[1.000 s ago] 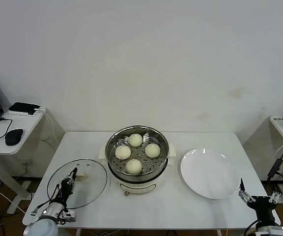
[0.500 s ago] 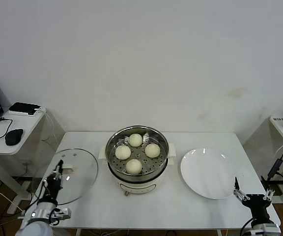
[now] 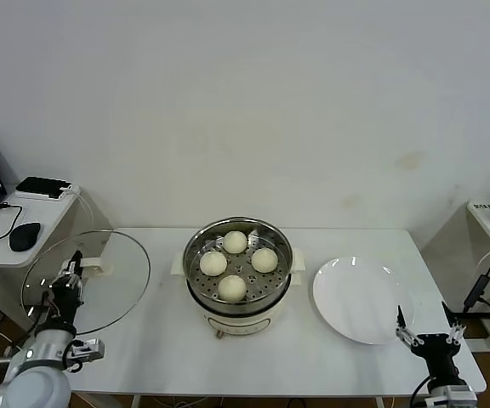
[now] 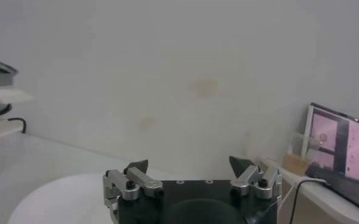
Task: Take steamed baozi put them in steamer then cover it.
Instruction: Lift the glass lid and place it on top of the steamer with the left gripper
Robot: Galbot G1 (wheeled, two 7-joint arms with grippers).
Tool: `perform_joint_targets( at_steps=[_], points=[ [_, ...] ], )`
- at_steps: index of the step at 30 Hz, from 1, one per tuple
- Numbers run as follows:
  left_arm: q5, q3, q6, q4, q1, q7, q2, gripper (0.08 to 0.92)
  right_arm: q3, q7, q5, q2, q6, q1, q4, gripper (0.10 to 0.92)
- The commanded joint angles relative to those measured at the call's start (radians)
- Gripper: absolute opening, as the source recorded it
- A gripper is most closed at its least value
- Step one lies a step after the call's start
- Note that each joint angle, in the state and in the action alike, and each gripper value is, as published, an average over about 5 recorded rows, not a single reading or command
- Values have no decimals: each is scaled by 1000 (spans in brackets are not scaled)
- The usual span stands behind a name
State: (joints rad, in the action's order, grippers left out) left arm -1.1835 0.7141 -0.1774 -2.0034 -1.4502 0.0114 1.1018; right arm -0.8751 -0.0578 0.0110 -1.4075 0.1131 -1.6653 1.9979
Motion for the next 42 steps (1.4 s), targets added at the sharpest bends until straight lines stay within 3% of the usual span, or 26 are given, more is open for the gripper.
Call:
perform_joint_targets(
  at_steps=[1,5,8,18,30,42],
  points=[
    [31,-163,-81,-112,76,123,-92,135,22,-2,35,-1,1,3,-2,823],
    [22,-278,-132,-90,188,145,-123,135,35,-2,50,-1,1,9,-9,823],
    [-11,-350,-178,-85,244,175,-107,135,53,-4,65,-4,-3,19,-17,823],
    [-185,-474,-243,-59,313,277,81,135,119,-13,227,-53,-8,88,-76,823],
    [-258,-613,-286,72,447,303,287,135,150,-11,257,-62,-6,93,-102,823],
    [-318,-678,-286,174,516,302,377,135,164,-13,271,-70,-8,88,-110,823]
  ],
)
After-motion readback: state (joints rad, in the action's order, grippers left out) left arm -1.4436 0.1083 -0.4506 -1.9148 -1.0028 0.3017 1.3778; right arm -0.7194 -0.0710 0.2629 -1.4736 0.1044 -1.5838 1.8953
